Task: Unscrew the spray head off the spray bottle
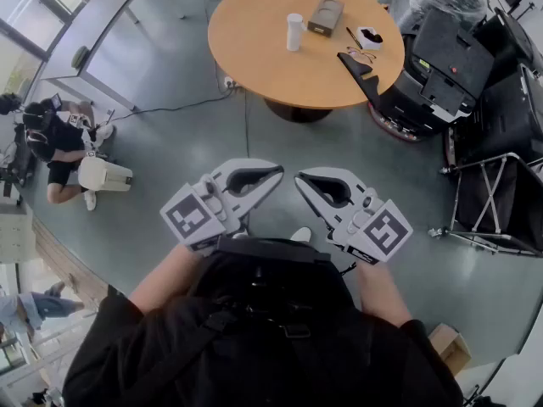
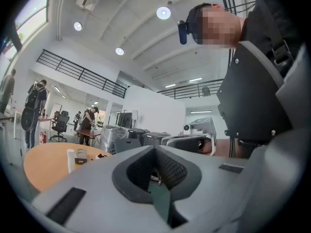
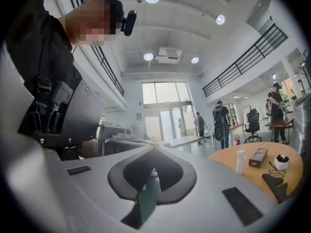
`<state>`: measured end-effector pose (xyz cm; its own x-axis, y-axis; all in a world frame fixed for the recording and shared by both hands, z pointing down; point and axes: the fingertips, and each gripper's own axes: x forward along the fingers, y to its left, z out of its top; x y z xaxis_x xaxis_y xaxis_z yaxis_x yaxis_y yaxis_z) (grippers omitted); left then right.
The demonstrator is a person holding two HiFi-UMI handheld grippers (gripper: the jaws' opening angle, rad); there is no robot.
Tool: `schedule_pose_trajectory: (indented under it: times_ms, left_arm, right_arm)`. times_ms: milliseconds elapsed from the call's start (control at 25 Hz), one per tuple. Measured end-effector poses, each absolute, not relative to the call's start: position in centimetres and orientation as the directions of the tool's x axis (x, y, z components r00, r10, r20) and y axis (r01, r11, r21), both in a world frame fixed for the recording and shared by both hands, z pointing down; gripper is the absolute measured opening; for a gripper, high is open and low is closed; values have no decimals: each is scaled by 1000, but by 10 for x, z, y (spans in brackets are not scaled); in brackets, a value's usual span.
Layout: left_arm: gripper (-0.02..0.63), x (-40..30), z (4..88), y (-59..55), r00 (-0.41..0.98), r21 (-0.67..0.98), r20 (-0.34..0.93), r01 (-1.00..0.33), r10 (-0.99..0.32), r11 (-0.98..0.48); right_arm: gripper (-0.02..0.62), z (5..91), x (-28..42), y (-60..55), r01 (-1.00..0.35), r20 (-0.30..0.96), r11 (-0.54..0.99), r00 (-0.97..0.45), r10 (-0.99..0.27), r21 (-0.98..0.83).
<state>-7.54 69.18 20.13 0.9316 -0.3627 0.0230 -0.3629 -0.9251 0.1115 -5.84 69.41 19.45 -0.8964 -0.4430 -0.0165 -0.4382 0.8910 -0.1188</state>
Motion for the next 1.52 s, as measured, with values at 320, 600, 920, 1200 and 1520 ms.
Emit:
schedule_pose_trajectory:
  times_ms: [320,600,920,1200,1520]
  left_arm:
    - [3,-40,195,685,905,93,32,-426,-425,-900]
    - [3,-37,194,681,885,89,36,-466,-465,-880]
    - [5,-50,206,641,909,90,34,-418,-416,-904]
    - [4,-93,198,590,931,108,7,-364,-365,-925]
    - [5,-143,202,522,948,118,6,-317,-319,-941]
  right_arm:
    - [6,198,-19,696,-393,0,909,-918,-397,-139]
    - [6,201,-13,691,-358,4,921,-932,-362,-155]
    - [6,209,-37,650,-373,16,918,-927,-374,-133]
    - [6,201,-84,592,-419,25,902,-908,-418,-105]
    - [6,201,-136,521,-467,27,877,-884,-467,-113]
